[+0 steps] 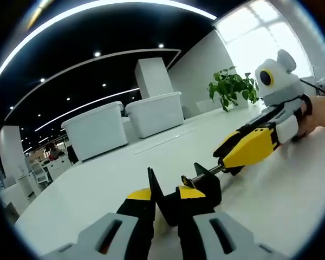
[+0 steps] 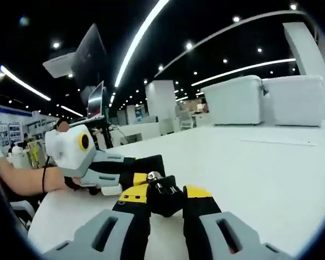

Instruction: Clamp the fixed fixture on the desktop, loosen the retaining clip, secure it to the edge of the desk, and tighten the retaining clip.

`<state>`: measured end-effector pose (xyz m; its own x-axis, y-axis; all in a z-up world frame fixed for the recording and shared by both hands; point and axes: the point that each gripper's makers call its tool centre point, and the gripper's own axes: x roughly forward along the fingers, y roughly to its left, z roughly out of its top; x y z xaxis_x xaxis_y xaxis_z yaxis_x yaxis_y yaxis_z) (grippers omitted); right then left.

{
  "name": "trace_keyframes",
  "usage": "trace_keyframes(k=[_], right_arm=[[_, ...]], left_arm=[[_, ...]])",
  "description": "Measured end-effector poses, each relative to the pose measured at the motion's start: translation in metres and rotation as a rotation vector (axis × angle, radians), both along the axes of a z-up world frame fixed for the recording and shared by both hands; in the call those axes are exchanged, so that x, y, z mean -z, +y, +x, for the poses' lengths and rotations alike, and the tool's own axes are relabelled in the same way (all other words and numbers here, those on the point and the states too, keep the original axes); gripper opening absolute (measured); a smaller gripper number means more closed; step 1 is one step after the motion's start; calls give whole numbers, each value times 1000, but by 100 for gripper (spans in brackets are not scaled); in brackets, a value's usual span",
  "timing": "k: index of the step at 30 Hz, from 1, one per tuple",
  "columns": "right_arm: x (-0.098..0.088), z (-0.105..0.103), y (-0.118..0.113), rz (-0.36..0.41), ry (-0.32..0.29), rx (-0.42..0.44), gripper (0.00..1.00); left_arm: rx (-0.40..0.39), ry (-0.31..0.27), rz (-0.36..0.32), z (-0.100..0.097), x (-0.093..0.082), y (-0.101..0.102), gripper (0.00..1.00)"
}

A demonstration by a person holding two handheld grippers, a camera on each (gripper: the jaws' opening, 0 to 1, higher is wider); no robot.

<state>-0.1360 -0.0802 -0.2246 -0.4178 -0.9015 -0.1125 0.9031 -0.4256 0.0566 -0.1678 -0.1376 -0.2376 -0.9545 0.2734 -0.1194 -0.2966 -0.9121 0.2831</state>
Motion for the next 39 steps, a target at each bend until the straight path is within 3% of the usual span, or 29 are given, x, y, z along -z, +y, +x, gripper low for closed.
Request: trace_keyframes(k=[7, 15, 18, 20, 24, 26, 30, 36, 39], right_arm=[[-2, 4, -3, 81, 196, 8, 21], [-2, -2, -5, 103, 242, 13, 22], [-1, -8, -3, 95, 187, 34, 25], [-2, -27, 1, 69, 138, 61, 28], [-4, -24, 0, -2, 16, 25, 28], [2, -22, -2, 13, -18, -5, 29], [2, -26, 1, -6, -57, 4, 28], [16, -27, -1, 45, -112, 4, 28], [12, -21, -1, 12, -133, -17, 26]], left_arm=[[-8, -1, -1, 0, 0, -2, 15], [-10, -1, 0, -1, 0, -3, 15], [-10, -1, 0, -1, 0, -3, 15], [-10, 0, 0, -1, 0, -3, 15], [-10, 0, 0, 0, 0, -3, 15], [-9, 0, 0, 0, 0, -3, 15], [-9, 0, 0, 0, 0, -3, 15], [-5, 1, -2, 1, 0, -2, 15], [-4, 1, -2, 0, 0, -2, 15]])
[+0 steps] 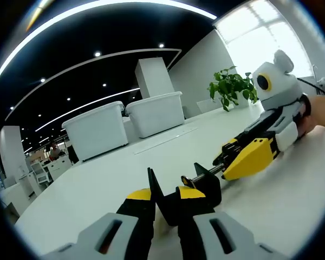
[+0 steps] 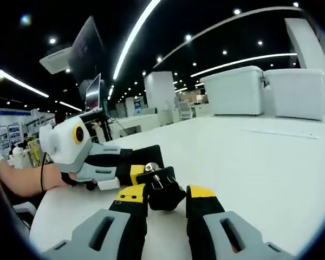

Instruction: Clamp the fixed fixture on the desktop, loosen the retaining clip, secure it to the edge of the desk, and tighten the retaining clip.

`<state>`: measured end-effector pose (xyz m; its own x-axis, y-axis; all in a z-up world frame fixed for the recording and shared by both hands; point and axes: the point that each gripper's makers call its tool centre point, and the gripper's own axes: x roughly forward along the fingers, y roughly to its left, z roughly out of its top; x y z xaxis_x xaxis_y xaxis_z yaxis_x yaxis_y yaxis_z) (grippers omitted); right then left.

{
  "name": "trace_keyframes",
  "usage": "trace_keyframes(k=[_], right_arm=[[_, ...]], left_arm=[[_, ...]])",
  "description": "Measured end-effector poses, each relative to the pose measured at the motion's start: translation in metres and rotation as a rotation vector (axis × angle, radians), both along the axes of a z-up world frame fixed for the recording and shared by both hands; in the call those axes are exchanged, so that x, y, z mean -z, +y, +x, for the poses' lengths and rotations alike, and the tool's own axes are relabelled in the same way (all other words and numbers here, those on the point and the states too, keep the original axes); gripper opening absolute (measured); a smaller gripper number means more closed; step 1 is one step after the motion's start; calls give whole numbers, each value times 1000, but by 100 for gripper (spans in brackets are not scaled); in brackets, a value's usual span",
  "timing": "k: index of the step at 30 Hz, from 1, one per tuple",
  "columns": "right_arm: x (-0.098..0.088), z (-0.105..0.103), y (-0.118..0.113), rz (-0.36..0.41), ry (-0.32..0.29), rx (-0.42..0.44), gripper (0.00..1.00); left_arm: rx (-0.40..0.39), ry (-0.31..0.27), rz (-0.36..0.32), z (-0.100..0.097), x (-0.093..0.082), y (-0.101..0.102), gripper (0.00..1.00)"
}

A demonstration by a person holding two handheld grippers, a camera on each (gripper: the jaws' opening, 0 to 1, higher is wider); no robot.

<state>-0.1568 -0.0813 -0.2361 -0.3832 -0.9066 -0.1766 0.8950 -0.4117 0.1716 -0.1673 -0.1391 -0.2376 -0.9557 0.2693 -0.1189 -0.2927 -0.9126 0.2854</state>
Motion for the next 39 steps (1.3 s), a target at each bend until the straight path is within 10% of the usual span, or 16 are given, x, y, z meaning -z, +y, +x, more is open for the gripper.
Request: trace_keyframes(k=[9, 21, 28, 34, 39], right_arm=[[1, 8, 0, -21, -48, -15, 26], [3, 15, -5, 201, 438, -17, 26], [3, 11, -5, 155, 312, -4, 27], [-10, 2, 2, -23, 74, 28, 27], [-9, -1, 1, -32, 32, 6, 28]], left_arm=[[0, 1, -1, 0, 0, 0, 15], [-3, 1, -2, -1, 0, 0, 15], [-1, 1, -1, -1, 0, 0, 15], [0, 1, -1, -1, 0, 0, 15], [0, 1, -2, -1, 0, 0, 15]])
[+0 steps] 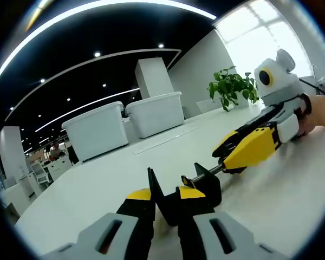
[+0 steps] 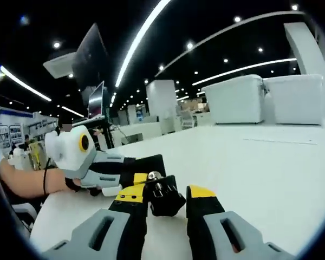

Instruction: Clamp the fixed fixture on the desktop, loosen the retaining clip, secure it to the edge of the desk, and tighten the retaining clip.

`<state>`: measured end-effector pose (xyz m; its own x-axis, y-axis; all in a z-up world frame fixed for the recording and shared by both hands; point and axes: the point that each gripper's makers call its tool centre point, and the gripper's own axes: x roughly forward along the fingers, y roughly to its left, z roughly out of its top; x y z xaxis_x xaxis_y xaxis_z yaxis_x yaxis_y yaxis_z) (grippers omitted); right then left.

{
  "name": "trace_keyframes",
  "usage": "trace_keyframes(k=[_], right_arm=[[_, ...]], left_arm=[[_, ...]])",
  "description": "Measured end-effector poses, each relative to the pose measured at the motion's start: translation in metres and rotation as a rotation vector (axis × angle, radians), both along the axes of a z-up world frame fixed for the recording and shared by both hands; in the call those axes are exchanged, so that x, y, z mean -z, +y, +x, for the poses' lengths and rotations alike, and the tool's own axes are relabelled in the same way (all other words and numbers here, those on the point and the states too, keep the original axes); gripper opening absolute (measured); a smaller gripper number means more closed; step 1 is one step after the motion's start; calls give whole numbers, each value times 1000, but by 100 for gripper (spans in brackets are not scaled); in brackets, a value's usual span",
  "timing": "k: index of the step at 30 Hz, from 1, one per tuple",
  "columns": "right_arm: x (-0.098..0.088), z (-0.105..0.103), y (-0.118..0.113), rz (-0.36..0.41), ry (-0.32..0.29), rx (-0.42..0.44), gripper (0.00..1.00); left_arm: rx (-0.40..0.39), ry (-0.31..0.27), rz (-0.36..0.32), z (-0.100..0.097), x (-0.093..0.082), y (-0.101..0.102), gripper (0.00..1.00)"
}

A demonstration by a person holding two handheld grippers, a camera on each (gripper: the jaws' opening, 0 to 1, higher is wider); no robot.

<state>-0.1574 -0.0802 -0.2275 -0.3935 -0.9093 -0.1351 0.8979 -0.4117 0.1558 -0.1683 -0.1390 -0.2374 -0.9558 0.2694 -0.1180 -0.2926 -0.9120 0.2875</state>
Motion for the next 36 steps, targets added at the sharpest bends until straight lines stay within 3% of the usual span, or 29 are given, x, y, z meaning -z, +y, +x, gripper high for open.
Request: trace_keyframes(k=[5, 7, 17, 21, 26, 28, 31, 34, 36], right_arm=[[0, -4, 1, -30, -85, 10, 26], [0, -4, 1, -26, -75, 7, 26], [1, 6, -5, 131, 271, 14, 25], [3, 9, -9, 184, 362, -4, 26], [4, 8, -10, 210, 409, -5, 26], [4, 7, -10, 208, 398, 0, 27], [4, 7, -8, 159, 278, 25, 27], [-3, 6, -5, 90, 216, 31, 30], [-5, -5, -1, 39, 126, 26, 32]], left_arm=[[-1, 1, -1, 0, 0, 0, 15], [-2, 1, -2, 0, 0, 0, 15], [-6, 1, -3, 0, 0, -1, 15], [-8, 2, -4, 0, 0, -1, 15], [-11, 2, -4, 0, 0, -2, 15], [-11, 2, -3, -1, 0, -2, 15], [-9, 2, -2, -1, 0, -1, 15], [-9, 2, -2, 0, 0, -1, 15], [-8, 2, -3, 0, 0, -1, 15]])
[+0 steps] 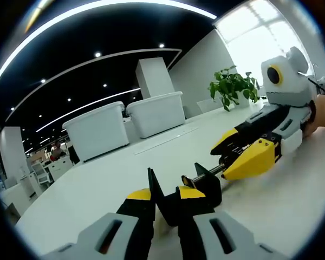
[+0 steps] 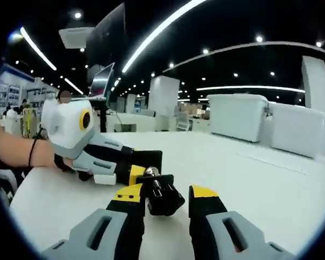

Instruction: Clamp the fixed fixture on the desktop, loosen the retaining clip, secure it to the edge of the desk, and tighten the retaining clip.

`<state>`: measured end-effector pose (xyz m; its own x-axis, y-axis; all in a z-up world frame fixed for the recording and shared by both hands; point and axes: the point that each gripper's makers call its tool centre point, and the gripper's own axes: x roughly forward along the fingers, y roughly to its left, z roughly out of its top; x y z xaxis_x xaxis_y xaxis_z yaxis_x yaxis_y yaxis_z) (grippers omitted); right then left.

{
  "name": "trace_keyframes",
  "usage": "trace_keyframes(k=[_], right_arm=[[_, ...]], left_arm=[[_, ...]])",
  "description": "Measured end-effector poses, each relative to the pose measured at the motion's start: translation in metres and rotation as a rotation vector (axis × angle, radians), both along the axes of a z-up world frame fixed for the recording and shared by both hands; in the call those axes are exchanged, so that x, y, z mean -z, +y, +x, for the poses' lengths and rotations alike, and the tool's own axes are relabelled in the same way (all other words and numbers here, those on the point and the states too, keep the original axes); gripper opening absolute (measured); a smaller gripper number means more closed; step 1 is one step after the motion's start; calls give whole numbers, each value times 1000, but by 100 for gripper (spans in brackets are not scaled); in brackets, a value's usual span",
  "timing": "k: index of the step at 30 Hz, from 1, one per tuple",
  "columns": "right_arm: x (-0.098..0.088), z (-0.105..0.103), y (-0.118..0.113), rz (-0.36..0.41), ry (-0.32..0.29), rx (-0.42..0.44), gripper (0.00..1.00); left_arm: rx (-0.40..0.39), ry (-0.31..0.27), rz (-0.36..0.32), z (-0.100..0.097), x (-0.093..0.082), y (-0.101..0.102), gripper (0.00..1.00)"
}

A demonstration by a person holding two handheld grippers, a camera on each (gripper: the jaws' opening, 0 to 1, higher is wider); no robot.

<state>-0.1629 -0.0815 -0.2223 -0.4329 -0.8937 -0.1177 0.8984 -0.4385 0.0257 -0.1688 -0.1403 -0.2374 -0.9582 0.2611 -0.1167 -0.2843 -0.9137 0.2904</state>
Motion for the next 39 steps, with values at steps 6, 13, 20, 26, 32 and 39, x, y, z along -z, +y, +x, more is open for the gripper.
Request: trace_keyframes(k=[6, 13, 20, 26, 32, 39], right_arm=[[4, -4, 1, -39, -139, -20, 31], [6, -1, 0, -59, -211, -40, 27], [6, 5, -1, 3, -43, -55, 26], [8, 16, -6, 87, 135, -47, 25], [7, 10, -5, 105, 179, -46, 25], [10, 10, -3, 107, 108, -20, 27]], left_arm=[[3, 0, 2, 1, 0, 1, 15], [6, -1, 3, 1, 0, 1, 15], [5, 0, 2, 1, 0, 1, 15], [2, -1, 1, 1, 0, 0, 15], [2, -1, 2, 1, 0, 0, 15], [3, -1, 3, 1, 0, 1, 15]])
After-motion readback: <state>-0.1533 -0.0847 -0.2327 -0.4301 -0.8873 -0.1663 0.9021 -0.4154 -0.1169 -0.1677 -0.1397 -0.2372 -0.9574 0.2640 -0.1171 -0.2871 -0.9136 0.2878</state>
